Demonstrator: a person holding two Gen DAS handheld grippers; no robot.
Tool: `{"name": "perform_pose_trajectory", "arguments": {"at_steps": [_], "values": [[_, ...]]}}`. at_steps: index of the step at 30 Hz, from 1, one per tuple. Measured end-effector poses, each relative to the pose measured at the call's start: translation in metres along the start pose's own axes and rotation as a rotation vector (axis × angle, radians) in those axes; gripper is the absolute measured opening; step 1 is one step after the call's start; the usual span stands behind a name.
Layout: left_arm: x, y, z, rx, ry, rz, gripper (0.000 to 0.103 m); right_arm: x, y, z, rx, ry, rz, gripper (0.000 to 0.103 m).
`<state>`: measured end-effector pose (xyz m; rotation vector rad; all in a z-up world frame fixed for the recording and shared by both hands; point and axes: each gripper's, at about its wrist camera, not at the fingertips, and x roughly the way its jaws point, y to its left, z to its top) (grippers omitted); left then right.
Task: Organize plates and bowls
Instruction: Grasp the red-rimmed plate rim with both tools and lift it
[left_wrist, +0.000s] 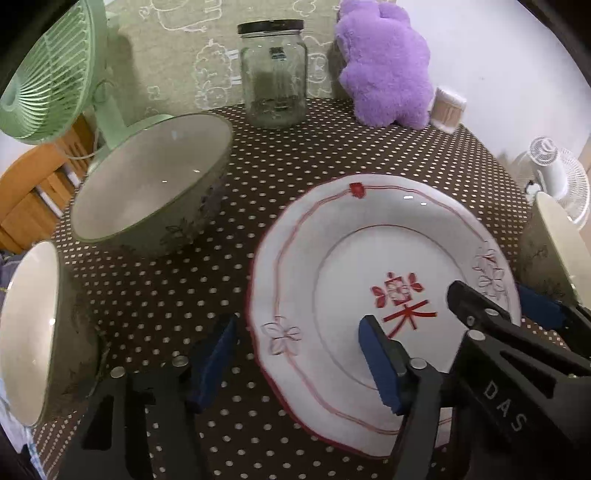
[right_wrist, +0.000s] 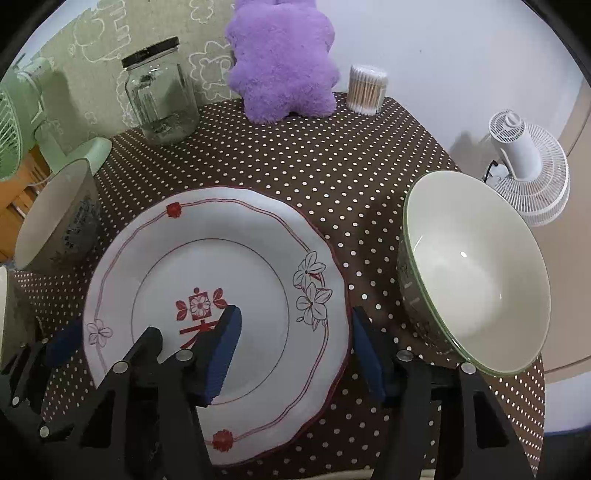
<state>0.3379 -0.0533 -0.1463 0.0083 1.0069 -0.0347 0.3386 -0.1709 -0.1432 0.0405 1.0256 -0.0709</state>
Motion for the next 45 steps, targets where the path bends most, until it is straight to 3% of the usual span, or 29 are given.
{"name": "perform_pose_trajectory", "arguments": {"at_steps": [4, 22, 24, 33, 36, 45], "values": [[-0.001, -0.002, 0.001, 0.013, 0.01, -0.014, 0.058, 0.0, 0.001, -0.001, 0.003, 0.005, -0.004, 0.061], [-0.026, 0.036, -0.029, -0.018, 0.063, 0.027, 0.063, -0.019, 0.036, -0.028, -0.076, 0.077, 0.11, 0.061], [-0.027, 0.038, -0.03, -0.018, 0.057, 0.031, 0.068, -0.019, 0.038, -0.027, -0.095, 0.079, 0.101, 0.061], [-0.019, 0.045, -0.016, -0.062, 0.044, 0.032, 0.066, -0.004, 0.038, -0.006, -0.092, 0.04, 0.053, 0.061], [-0.015, 0.039, -0.014, -0.035, 0.033, 0.041, 0.064, 0.003, 0.042, 0.0, -0.109, 0.043, 0.043, 0.048], [-0.015, 0.039, -0.013, -0.032, 0.034, 0.037, 0.064, 0.002, 0.044, 0.002, -0.121, 0.05, 0.021, 0.048]]}}
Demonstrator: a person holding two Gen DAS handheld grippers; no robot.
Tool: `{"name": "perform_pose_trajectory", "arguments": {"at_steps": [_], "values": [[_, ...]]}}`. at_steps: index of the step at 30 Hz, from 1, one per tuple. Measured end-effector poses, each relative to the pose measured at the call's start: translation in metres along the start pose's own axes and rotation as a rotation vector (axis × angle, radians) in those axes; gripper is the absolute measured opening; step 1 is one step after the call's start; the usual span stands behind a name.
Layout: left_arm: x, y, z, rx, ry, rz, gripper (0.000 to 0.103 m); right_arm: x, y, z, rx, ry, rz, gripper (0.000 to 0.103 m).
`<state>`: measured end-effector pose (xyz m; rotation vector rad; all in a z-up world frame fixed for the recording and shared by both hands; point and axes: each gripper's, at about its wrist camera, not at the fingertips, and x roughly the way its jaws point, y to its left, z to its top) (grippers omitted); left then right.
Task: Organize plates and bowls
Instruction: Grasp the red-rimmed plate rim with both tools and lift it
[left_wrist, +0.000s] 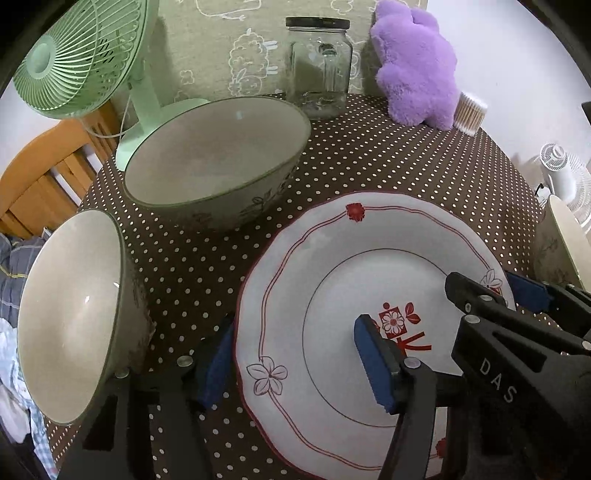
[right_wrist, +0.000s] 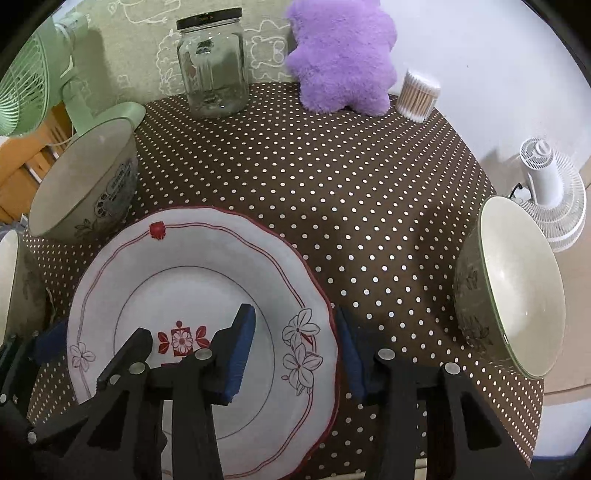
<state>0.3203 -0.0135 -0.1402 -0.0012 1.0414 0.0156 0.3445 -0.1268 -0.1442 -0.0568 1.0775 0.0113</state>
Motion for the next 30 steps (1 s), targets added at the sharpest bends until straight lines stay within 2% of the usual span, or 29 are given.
{"name": "perform_pose_trajectory", "arguments": {"at_steps": [8, 18, 30], "values": [[-0.018, 0.001, 0.003, 0.014, -0.009, -0.01, 0.064, -0.019, 0.0, -0.001, 0.01, -0.001, -0.014, 0.048], [-0.052, 0.009, 0.004, 0.022, -0.043, -0.035, 0.064, -0.059, 0.007, -0.001, 0.027, -0.046, -0.044, 0.048], [-0.094, 0.02, -0.009, 0.071, -0.082, -0.073, 0.064, -0.109, 0.02, -0.023, 0.069, -0.093, -0.093, 0.048]]}}
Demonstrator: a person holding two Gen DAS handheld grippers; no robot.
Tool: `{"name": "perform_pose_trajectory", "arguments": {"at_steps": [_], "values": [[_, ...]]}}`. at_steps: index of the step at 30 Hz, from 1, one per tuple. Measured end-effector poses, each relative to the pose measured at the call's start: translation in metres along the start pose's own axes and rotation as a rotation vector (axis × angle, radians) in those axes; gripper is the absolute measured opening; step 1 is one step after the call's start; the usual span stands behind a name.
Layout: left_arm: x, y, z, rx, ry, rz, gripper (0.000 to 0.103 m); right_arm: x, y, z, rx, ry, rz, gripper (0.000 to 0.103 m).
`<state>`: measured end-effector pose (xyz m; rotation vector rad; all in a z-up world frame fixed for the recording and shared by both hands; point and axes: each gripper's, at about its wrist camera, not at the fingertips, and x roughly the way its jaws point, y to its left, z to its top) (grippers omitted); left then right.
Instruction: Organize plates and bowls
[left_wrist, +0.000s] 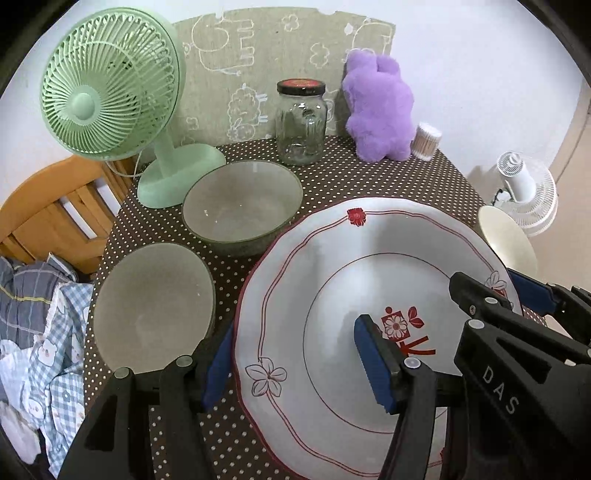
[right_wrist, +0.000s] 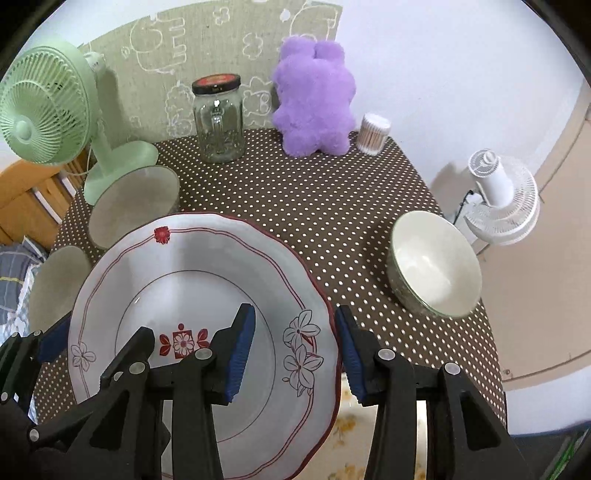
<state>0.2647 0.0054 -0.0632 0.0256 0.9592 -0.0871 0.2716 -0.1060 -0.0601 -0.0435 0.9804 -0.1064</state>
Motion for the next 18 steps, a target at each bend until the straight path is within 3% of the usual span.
{"name": "perform_pose_trajectory", "arguments": {"at_steps": [6, 18], "values": [[-0.022, -0.004, -0.013, 0.074, -0.029, -0.036, 0.064, -0.029, -0.002, -0.017, 0.042, -0.018, -0.04, 0.048], [-0.039, -0.024, -0.046, 0.132, 0.001, -0.06, 0.064, -0.048, -0.018, -0.061, 0.108, -0.001, -0.07, 0.048]]}}
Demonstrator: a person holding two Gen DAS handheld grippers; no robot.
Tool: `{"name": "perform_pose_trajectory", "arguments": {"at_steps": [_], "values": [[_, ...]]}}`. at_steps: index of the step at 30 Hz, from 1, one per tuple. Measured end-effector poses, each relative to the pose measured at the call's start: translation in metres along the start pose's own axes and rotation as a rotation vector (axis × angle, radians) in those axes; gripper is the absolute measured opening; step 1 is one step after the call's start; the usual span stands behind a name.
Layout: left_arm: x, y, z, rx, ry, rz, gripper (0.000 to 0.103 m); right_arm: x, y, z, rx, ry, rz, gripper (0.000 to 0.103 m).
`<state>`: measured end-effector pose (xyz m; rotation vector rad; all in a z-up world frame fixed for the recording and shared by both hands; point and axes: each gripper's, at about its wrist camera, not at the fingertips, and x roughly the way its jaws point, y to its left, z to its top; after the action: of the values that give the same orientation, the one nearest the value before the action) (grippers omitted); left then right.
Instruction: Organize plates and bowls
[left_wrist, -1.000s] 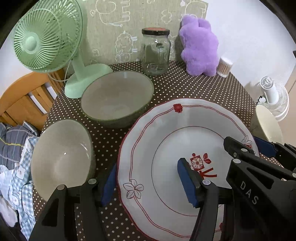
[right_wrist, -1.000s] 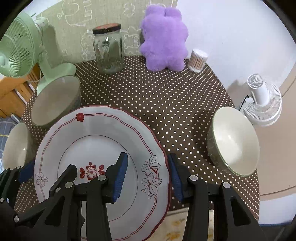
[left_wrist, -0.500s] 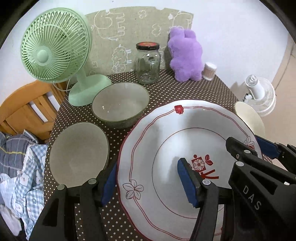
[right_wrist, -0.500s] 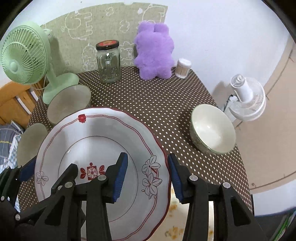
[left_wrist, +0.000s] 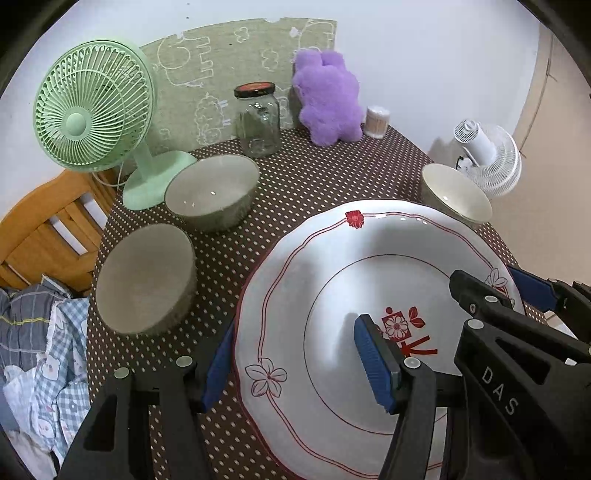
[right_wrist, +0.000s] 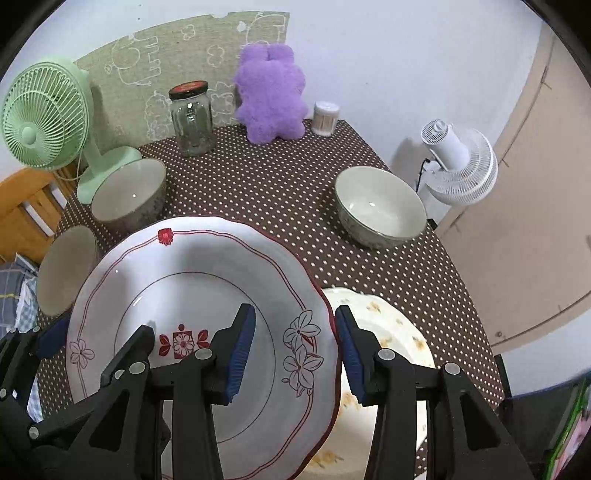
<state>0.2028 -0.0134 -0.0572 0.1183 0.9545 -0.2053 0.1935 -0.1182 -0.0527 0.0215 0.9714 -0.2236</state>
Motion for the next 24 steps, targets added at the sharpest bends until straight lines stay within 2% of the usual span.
{"name": "perform_pose_trajectory", "arguments": {"at_steps": [9, 24], "values": [[-0.001, -0.037, -0.018, -0.02, 0.019, 0.009, 0.064, -0.003, -0.028, -0.019, -0.033, 0.001, -0.02, 0.048], [0.022, -0.094, -0.039, -0.077, 0.095, 0.025, 0.064, 0.028, -0.083, -0.037, -0.091, 0.078, 0.001, 0.048]]}}
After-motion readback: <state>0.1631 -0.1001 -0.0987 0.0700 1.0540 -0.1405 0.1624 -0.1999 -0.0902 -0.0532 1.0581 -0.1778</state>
